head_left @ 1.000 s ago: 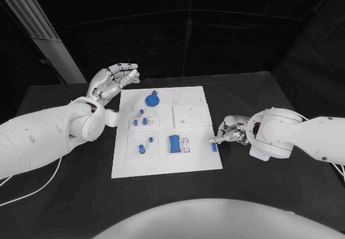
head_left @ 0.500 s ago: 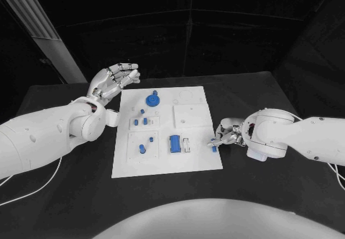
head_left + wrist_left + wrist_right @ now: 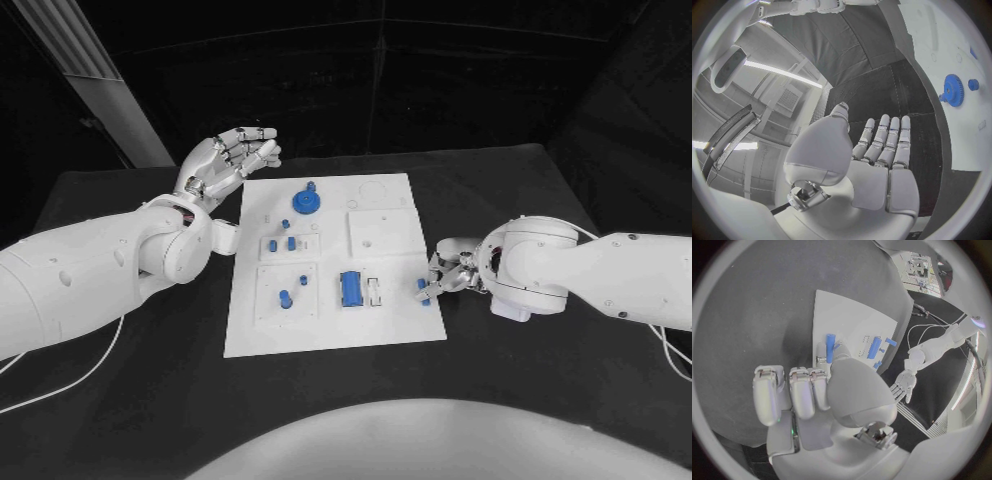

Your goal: Assemble the parts on the task board

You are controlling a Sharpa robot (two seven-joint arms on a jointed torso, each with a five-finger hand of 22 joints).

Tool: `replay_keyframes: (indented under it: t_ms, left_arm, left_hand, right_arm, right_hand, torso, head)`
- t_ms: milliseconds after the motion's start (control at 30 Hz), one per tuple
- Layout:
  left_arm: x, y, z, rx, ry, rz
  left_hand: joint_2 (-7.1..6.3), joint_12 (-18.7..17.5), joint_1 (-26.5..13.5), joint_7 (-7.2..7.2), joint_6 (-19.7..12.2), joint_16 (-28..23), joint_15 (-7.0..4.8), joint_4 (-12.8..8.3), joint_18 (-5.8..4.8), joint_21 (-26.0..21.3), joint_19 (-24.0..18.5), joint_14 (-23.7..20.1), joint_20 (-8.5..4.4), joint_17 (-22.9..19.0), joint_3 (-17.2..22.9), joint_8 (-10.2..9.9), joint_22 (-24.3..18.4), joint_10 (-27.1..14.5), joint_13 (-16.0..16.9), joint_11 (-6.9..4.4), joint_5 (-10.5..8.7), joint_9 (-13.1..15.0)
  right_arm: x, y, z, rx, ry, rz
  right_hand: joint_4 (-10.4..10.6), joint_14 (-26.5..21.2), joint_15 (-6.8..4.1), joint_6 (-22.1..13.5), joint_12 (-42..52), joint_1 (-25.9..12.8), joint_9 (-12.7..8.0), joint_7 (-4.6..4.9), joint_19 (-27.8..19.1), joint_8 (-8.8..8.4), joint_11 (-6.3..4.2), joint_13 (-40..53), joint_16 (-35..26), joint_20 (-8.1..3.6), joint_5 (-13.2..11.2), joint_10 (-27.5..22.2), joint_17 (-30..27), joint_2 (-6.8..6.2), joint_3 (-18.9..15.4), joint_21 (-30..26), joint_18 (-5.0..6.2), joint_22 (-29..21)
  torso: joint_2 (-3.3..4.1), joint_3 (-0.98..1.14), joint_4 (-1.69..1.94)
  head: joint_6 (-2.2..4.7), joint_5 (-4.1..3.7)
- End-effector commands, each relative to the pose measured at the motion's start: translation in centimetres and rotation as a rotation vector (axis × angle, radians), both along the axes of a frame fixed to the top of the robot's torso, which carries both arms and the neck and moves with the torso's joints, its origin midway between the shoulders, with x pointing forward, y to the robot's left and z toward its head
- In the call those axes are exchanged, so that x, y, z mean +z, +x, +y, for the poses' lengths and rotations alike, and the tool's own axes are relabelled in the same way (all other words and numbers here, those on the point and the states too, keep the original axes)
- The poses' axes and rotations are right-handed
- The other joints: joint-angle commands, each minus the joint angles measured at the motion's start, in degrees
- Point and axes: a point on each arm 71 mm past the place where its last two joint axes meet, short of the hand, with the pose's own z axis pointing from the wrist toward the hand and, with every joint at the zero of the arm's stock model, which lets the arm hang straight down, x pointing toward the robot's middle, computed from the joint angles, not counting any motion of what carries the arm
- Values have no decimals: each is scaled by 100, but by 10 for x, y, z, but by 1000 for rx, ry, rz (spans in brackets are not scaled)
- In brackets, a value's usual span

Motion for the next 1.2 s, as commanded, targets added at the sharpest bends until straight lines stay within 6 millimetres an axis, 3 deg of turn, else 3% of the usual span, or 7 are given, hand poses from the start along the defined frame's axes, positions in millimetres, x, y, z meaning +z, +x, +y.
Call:
replay_keyframes:
  t_ms: [33, 267, 433, 633, 800, 967, 1200]
  left_arm:
    - [9, -3, -1, -26, -56, -97]
    - [9, -3, -1, -25, -56, -96]
    - [9, -3, 0, -24, -56, -96]
    - [8, -3, 0, -25, -56, -94]
    - [9, -3, 1, -25, -56, -95]
    - [8, -3, 2, -24, -55, -94]
    - [8, -3, 1, -25, -55, -92]
  left_hand:
    - [46, 21, 2, 819, -42, 23, -3, 0, -103, -29, -3, -23, -9, -6, -36, 37, -10, -43, -5, 2, 30, -6]
    - [46, 21, 2, 819, -42, 23, -3, 0, -103, -29, -3, -23, -9, -6, -36, 37, -10, -43, -5, 2, 30, -6]
    - [46, 21, 2, 819, -42, 23, -3, 0, -103, -29, -3, -23, -9, -6, -36, 37, -10, -43, -5, 2, 30, -6]
    - [46, 21, 2, 819, -42, 23, -3, 0, -103, -29, -3, -23, -9, -6, -36, 37, -10, -43, -5, 2, 30, -6]
    - [55, 28, 1, 819, -45, 31, -3, 1, -103, -31, -5, -25, -8, -15, -40, 45, -10, -46, -6, 2, 31, -7]
    - [55, 28, 1, 819, -45, 31, -3, 1, -103, -31, -5, -25, -8, -15, -40, 45, -10, -46, -6, 2, 31, -7]
    - [55, 28, 1, 819, -45, 31, -3, 1, -103, -31, -5, -25, -8, -15, -40, 45, -10, -46, -6, 2, 31, -7]
  right_arm:
    - [-6, -3, -1, 15, -53, 33]
    - [-7, -2, 1, 19, -54, 25]
    - [-6, -2, 3, 16, -34, 4]
    - [-2, -2, 5, 13, 11, -37]
    - [2, -3, 8, 12, 61, -82]
    - [6, -5, 11, 0, 142, -119]
    - [12, -6, 13, -12, 223, -164]
  right_hand:
    - [-20, 584, -35, 79, -30, 382, -289, -6, 594, -275, -36, 1448, 14, -37, -31, 615, 1509, 293, 90, 18, -43, 1510]
    - [-195, 584, -16, 9, -30, 650, -478, 51, 594, -630, 14, 1448, 14, -26, -88, 615, 1509, 333, 407, 18, -43, 1510]
    - [-427, 584, 52, -102, -30, 830, -706, 145, 594, -997, 103, 1448, 14, 19, -486, 615, 1509, 277, 907, 18, -43, 1510]
    - [-567, 584, 96, -110, -30, 802, -890, 182, 594, -1229, 142, 1448, 14, 56, -513, 615, 1509, 143, 1365, 18, -43, 1510]
    - [-716, 584, 140, 23, -30, 669, -1091, 223, 594, -1470, 171, 1448, 14, 86, -485, 615, 1509, -102, 1932, 18, -43, 1510]
    - [-832, 584, 145, 221, -30, 525, -1193, 220, 594, -1574, 179, 1448, 14, 103, -396, 615, 1509, -295, 2372, 18, -43, 1510]
    - [-926, 584, 165, 338, -30, 417, -1229, 225, 594, -1601, 183, 1448, 14, 117, -273, 615, 1509, -424, 2636, 18, -43, 1510]
  torso:
    - [-2, 2, -4]
    - [-1, 2, 0]
    - [2, 1, -4]
    - [4, 1, -6]
    - [5, 5, -6]
    - [2, 8, -5]
    - [1, 3, -6]
  head:
    - [1, 15]
    - [1, 6]
    - [1, 19]
    - [1, 23]
    - [1, 29]
    - [1, 43]
    - [1, 42]
